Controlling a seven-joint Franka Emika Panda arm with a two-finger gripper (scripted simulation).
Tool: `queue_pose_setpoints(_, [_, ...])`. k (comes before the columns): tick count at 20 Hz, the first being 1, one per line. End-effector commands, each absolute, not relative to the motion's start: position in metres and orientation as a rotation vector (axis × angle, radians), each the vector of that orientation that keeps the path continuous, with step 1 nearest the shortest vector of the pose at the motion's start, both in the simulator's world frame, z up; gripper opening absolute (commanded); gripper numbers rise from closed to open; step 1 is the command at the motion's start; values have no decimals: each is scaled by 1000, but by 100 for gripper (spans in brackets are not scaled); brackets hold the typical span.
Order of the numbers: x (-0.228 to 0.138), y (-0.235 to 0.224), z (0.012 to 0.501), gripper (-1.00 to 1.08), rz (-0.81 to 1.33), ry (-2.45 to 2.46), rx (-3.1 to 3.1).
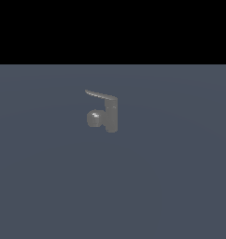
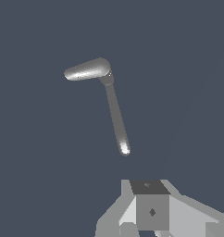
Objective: Turn on the faucet by rotating a designated handle.
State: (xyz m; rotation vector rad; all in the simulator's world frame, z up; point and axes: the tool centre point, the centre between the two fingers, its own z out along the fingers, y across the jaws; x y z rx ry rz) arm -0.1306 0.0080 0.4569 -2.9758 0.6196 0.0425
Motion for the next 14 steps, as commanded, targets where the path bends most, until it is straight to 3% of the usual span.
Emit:
queue_pose_setpoints(1, [-113,11,450,-100,56,716,-2944])
queue_pose_setpoints(14, [-24,28,396,-100,116,1209,-2762])
